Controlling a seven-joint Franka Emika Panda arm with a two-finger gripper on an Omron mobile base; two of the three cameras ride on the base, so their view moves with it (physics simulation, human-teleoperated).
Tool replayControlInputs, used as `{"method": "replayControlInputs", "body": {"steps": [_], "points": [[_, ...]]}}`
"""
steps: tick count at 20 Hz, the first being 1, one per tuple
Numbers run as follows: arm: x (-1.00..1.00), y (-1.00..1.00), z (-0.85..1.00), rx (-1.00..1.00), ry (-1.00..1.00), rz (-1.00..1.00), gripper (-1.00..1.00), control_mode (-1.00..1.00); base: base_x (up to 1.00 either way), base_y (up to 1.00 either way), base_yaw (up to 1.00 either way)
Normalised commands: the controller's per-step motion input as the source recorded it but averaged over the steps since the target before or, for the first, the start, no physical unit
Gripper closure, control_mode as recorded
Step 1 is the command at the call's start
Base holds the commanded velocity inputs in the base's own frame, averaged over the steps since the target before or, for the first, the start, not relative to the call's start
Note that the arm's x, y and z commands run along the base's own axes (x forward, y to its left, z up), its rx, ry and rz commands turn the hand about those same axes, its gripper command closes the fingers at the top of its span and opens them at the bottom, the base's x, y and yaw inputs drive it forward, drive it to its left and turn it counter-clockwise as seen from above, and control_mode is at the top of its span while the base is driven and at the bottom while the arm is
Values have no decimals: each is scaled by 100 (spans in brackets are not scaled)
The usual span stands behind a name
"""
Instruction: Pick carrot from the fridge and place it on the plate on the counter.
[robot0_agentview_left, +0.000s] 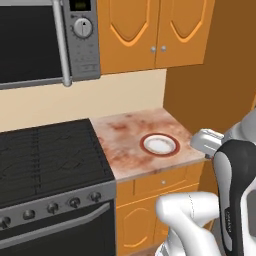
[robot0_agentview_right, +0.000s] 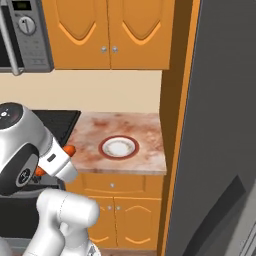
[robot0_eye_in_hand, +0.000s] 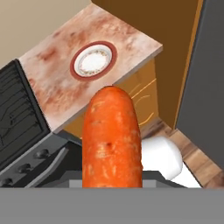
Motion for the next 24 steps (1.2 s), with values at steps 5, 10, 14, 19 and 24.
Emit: {"method": "replayControlInputs", "body": {"steps": [5, 10, 14, 19, 24], "points": [[0, 0, 0, 0, 0, 0, 100, 100, 46, -23, -3], [0, 0, 0, 0, 0, 0, 100, 100, 41, -31, -3], [0, 0, 0, 0, 0, 0, 100, 100, 41, -30, -2], [0, 0, 0, 0, 0, 0, 100, 100, 32, -20, -1], [4, -3, 0, 0, 0, 0, 100, -100, 7, -7, -1]]}}
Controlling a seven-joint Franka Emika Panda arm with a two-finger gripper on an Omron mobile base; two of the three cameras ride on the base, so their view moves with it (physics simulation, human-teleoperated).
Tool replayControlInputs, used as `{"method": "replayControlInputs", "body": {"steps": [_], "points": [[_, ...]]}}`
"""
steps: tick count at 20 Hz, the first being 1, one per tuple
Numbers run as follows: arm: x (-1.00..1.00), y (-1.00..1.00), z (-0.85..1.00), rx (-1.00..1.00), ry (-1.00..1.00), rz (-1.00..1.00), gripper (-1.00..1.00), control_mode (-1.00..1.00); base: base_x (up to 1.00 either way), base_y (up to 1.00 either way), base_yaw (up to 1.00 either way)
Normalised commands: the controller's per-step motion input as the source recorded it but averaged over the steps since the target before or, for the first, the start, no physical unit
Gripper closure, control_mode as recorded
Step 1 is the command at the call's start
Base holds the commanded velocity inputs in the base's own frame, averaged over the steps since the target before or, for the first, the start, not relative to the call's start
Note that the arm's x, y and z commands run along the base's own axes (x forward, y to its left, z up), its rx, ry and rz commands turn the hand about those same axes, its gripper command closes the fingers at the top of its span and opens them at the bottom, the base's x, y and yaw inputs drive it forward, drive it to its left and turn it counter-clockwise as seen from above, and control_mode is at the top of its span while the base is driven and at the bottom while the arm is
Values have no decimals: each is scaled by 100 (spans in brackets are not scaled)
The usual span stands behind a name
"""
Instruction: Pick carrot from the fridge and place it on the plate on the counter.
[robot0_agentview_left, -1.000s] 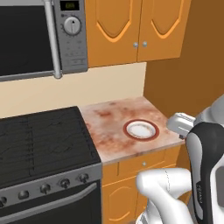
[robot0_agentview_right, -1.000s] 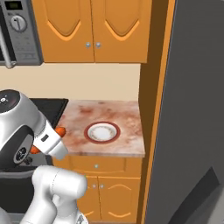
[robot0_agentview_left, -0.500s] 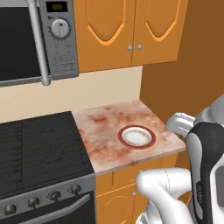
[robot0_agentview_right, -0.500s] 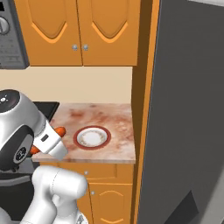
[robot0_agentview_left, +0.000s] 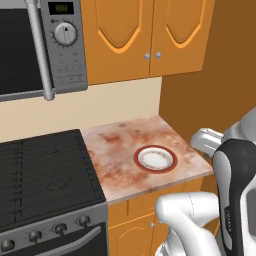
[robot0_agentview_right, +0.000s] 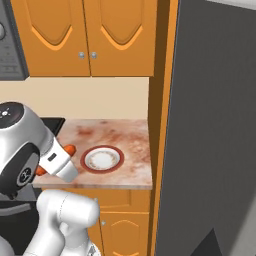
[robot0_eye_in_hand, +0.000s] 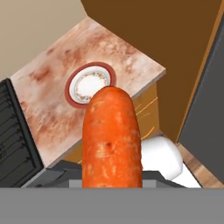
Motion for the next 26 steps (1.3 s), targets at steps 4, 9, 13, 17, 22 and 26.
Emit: {"method": "replayControlInputs", "body": {"steps": [4, 9, 13, 17, 22, 26], "points": [[38, -1, 0, 0, 0, 0, 100, -100, 0, 0, 0], [68, 0, -7, 0, 1, 0, 100, -100, 0, 0, 0], [77, 0, -17, -4, 4, 0, 100, -100, 0, 0, 0], [69, 0, -47, -6, 7, 0, 100, -100, 0, 0, 0], [53, 0, -51, -3, 7, 0, 100, -100, 0, 0, 0], [43, 0, -51, 0, 3, 0, 100, -100, 0, 0, 0]]}}
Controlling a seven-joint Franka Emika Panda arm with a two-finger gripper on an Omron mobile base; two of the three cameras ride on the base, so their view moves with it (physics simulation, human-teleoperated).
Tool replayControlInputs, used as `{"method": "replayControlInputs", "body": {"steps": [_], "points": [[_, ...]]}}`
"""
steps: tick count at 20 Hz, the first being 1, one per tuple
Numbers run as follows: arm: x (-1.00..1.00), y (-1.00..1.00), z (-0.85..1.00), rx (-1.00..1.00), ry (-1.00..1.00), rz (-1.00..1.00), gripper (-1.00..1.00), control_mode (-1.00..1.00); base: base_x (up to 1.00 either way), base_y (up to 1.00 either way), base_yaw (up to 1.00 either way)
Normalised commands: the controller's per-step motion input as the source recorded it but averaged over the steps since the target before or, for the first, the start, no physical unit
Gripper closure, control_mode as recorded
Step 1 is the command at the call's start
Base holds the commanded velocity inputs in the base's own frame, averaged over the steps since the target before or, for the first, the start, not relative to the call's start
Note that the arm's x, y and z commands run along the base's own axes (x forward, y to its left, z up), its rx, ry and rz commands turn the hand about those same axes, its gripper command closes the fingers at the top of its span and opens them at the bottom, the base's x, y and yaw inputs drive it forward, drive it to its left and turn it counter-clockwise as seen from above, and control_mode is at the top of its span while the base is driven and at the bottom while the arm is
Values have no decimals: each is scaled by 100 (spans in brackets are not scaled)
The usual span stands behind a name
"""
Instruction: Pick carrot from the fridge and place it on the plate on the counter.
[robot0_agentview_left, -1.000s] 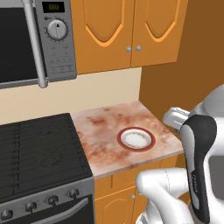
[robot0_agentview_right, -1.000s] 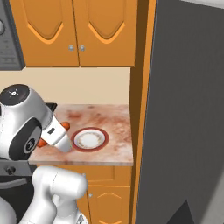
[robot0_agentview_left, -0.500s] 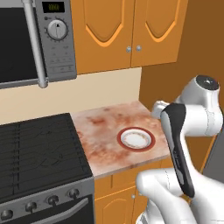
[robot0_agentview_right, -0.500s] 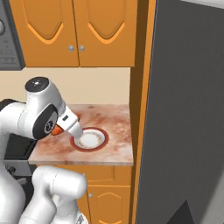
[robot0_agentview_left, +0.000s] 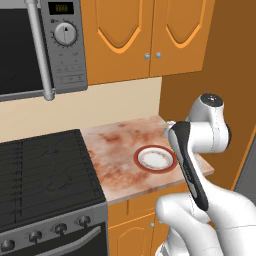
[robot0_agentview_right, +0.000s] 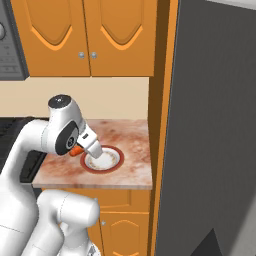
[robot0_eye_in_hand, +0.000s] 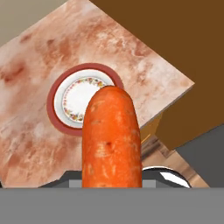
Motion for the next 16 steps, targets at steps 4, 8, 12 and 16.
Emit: {"method": "replayControlInputs", "body": {"steps": [4, 8, 12, 16], "points": [[32, 0, -52, 0, 0, 0, 100, -100, 0, 0, 0], [33, 0, -39, 0, 0, 0, 100, -100, 0, 0, 0], [33, 0, -24, 0, 0, 0, 100, -100, 0, 0, 0], [36, 0, -16, -1, 0, 0, 100, -100, 0, 0, 0]]}}
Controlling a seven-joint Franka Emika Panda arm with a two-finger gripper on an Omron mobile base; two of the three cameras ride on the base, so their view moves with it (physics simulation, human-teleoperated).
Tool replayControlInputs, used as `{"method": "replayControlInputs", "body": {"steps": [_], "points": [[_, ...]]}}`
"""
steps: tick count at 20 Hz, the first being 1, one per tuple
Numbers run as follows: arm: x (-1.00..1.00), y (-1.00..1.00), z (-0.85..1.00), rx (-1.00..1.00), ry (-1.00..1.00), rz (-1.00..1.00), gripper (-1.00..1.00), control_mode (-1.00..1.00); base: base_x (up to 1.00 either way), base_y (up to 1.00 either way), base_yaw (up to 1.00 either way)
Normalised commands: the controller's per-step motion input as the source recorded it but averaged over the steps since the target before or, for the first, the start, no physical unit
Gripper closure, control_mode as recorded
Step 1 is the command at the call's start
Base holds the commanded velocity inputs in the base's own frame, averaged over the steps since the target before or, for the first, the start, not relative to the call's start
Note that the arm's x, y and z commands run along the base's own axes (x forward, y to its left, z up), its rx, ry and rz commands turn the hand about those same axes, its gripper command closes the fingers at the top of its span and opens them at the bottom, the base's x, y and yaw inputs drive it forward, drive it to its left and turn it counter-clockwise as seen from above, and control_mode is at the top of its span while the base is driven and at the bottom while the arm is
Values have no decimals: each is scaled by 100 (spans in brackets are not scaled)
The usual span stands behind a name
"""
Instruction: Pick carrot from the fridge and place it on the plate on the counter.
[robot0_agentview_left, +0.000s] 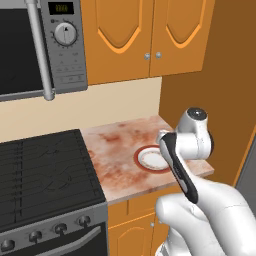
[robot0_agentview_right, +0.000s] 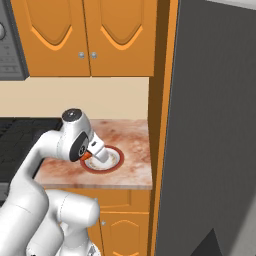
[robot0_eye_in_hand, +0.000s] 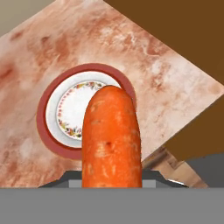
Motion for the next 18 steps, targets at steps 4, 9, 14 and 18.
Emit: {"method": "replayControlInputs", "body": {"steps": [4, 9, 14, 18], "points": [[31, 1, -15, -2, 0, 0, 100, -100, 0, 0, 0], [20, 4, -16, -4, 0, 0, 100, -100, 0, 0, 0], [28, 6, -23, -5, 1, 0, 100, -100, 0, 0, 0], [31, 8, -35, -4, 4, 0, 100, -100, 0, 0, 0]]}}
